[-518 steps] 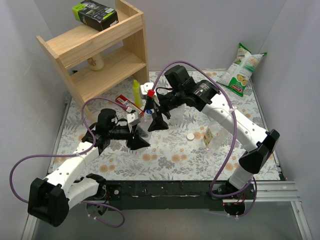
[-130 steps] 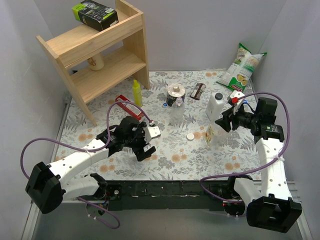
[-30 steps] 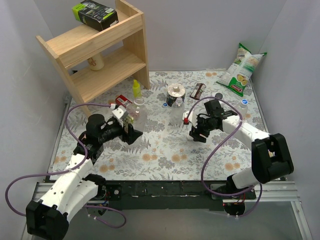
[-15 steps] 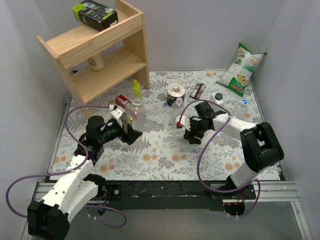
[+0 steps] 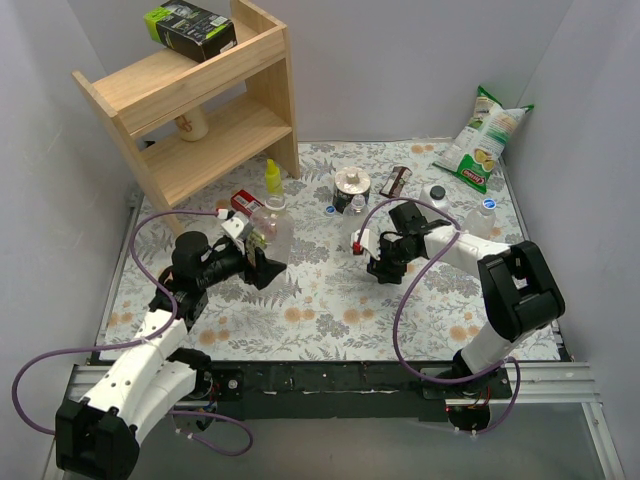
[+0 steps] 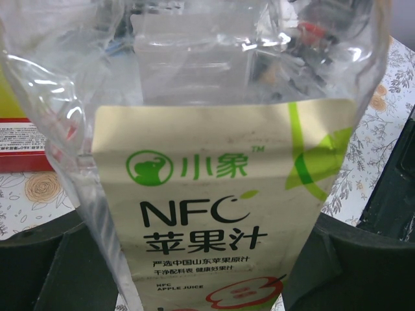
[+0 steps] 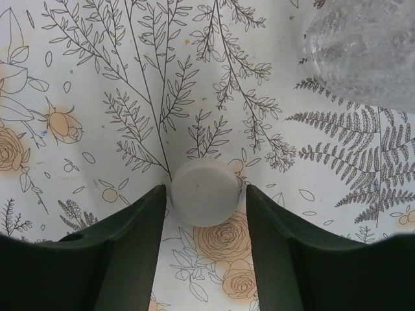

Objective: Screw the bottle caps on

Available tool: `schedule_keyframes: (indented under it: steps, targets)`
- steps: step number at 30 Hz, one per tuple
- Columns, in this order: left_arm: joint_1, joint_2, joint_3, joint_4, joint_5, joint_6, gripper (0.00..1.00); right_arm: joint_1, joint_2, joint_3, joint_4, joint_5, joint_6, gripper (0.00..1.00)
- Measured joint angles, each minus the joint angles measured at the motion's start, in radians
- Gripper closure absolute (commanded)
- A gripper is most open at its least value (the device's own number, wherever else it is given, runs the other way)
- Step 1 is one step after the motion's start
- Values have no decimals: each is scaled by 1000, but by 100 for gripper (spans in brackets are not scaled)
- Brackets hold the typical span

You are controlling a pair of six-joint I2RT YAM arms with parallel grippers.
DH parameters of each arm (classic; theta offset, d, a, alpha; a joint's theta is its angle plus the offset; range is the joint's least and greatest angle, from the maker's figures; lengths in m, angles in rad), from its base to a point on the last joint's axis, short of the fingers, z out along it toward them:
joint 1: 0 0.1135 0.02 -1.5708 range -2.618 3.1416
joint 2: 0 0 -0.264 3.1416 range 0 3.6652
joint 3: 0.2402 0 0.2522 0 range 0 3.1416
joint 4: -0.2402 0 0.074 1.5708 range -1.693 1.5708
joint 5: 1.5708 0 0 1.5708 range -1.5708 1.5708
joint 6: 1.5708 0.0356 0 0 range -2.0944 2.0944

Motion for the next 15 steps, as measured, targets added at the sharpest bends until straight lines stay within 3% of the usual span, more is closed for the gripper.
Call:
schedule_keyframes:
  steps: [4, 7, 11, 15]
  targets:
    - [0, 8, -9, 6, 11, -1, 100, 0, 6, 4, 0, -6, -5, 58]
    - [0, 19, -16, 12, 51, 9, 100, 0, 6, 4, -6, -14, -16, 65]
    - [-6, 56, -27, 24, 156, 61, 100, 0, -29, -1, -65, -29, -22, 68]
    - [-69, 163, -23, 0, 241, 175, 100, 2, -173, -2, -201, -91, -11, 68]
